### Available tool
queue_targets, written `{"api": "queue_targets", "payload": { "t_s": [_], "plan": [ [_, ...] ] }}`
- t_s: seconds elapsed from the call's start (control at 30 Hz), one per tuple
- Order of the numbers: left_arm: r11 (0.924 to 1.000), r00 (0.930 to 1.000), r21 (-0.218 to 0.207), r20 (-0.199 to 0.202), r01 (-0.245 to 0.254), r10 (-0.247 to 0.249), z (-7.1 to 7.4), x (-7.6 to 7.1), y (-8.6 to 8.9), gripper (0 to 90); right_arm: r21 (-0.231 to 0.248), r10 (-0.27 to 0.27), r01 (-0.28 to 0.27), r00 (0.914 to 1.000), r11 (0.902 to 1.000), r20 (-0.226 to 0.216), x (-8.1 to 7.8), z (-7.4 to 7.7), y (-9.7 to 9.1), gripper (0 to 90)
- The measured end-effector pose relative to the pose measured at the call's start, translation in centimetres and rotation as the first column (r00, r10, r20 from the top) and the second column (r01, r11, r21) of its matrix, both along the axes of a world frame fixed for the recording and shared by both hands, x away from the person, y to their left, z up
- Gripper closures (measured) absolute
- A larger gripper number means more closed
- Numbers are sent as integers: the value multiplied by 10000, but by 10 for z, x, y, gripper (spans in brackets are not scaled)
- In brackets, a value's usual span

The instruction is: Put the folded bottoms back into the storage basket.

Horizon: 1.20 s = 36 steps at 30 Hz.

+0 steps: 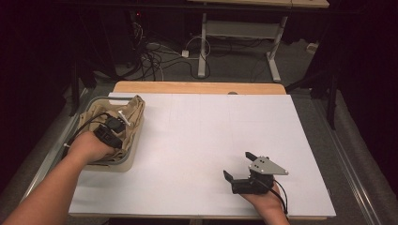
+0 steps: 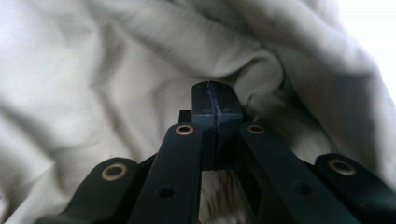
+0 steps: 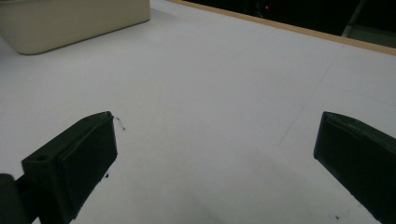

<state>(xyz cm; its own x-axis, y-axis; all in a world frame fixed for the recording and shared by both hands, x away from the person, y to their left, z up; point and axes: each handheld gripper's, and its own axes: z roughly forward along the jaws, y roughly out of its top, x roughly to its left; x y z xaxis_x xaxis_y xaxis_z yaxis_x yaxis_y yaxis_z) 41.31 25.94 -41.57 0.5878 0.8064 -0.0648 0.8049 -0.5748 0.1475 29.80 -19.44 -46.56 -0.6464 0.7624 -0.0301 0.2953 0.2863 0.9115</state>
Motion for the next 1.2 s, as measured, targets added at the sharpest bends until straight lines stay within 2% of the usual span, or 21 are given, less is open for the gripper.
{"api": "queue_targets", "payload": {
  "t_s": [0.13, 0.17, 0.33, 0.47, 0.63, 0.73, 0.8, 0.87, 0.9, 0.97, 1.1, 1.13, 1.17, 1.2],
  "plan": [
    [9987, 9985, 485, -538, 123, -96, -20, 8, -5, 878, 32, -41, 41, 10000, 10000, -37, 1, -2, -2, 4],
    [9981, 9985, 582, -514, 208, -178, -23, 11, -8, 879, -24, -19, 19, 10000, 10000, -76, 2, -3, -1, 4],
    [9985, 9990, 492, -396, 245, -225, -22, 11, -6, 878, -126, 33, -35, 9999, 9999, -138, 2, -5, 0, 4],
    [9990, 9997, 386, -36, 232, -231, -13, 6, 0, 878, -109, 23, -25, 9999, 9999, -158, 2, -6, 0, 4],
    [9996, 9978, 123, 613, -247, 239, 8, 5, 19, 878, -47, -3, 3, 9999, 10000, -119, 1, -5, -1, 4],
    [9983, 9941, 199, 951, -543, 521, 20, 10, 29, 878, -26, -12, 11, 10000, 10000, -96, 1, -4, -2, 4],
    [9965, 9875, 237, 1376, -802, 762, 29, 16, 35, 878, -26, -14, 14, 10000, 10000, -98, 2, -4, -2, 4],
    [9944, 9772, -34, 1849, -1052, 1040, 36, 24, 41, 878, -11, -18, 18, 9999, 10000, -119, 2, -5, -3, 4],
    [9927, 9704, -310, 2091, -1167, 1206, 38, 30, 43, 878, -2, -23, 23, 9999, 10000, -137, 2, -5, -2, 4],
    [9912, 9654, -491, 2259, -1225, 1305, 38, 39, 43, 878, -20, -30, 29, 9999, 10000, -166, 3, -6, -3, 4],
    [9896, 9595, -726, 2455, -1238, 1381, 30, 63, 34, 878, 66, -83, 84, 9998, 9999, -157, 2, -5, -3, 4],
    [9895, 9615, -752, 2376, -1236, 1382, 27, 69, 31, 878, 73, -90, 91, 9999, 9999, -139, 2, -4, -3, 4],
    [9912, 9637, -497, 2327, -1228, 1310, 18, 81, 26, 878, 81, -85, 86, 9999, 9999, -97, 2, -4, -4, 4],
    [9912, 9637, -497, 2327, -1228, 1310, 18, 81, 26, 878, 81, -85, 86, 9999, 9999, -97, 2, -4, -4, 4]
  ]
}}
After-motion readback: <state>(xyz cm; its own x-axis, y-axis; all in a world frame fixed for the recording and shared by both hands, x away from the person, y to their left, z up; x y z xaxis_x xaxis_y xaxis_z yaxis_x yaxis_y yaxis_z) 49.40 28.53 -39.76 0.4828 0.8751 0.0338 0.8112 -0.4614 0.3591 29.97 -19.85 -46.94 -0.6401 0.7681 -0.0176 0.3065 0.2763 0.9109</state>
